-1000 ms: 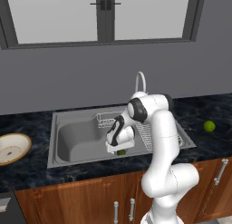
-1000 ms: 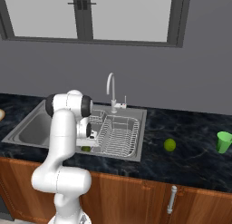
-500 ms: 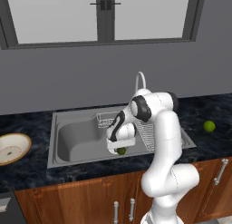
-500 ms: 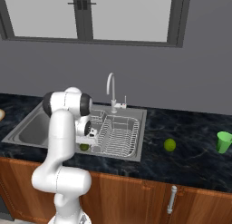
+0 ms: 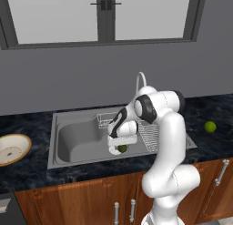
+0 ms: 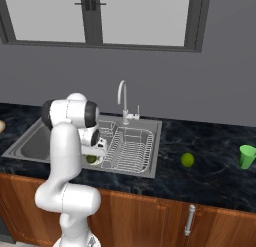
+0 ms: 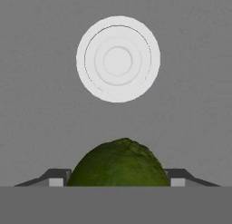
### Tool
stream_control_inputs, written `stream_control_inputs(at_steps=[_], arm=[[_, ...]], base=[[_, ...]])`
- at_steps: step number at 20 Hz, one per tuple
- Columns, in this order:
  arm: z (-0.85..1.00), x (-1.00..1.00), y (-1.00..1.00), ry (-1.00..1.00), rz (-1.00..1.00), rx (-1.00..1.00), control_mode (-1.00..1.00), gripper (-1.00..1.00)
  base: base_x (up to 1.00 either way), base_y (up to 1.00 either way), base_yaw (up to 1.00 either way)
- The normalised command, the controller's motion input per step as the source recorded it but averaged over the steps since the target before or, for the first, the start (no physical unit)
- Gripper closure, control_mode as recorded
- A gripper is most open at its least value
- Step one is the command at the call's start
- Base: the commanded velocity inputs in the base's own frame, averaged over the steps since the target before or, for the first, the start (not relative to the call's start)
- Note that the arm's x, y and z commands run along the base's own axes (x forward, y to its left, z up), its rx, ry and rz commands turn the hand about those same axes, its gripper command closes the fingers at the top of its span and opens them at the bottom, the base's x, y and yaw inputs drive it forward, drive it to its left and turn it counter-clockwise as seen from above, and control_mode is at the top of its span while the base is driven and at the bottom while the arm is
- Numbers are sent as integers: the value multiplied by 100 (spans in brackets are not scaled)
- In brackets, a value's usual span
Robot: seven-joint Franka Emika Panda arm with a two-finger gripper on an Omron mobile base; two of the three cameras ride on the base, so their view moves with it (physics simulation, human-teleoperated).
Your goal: Remove the lime and lime from the sink. Then move the bowl and cup from the counter to the sink for washing.
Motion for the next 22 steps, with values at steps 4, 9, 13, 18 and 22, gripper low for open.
stream_control_inputs(at_steps=[4,9,13,18,22], arm=[[39,0,9,0,0,0,-100,100],[41,-5,8,-2,2,0,-100,100],[43,-12,3,-4,0,0,-100,100],[43,-22,1,-6,0,0,-100,100],[41,-25,0,-7,0,0,-100,100]], base=[[0,0,0],[0,0,0],[0,0,0],[0,0,0],[0,0,0]])
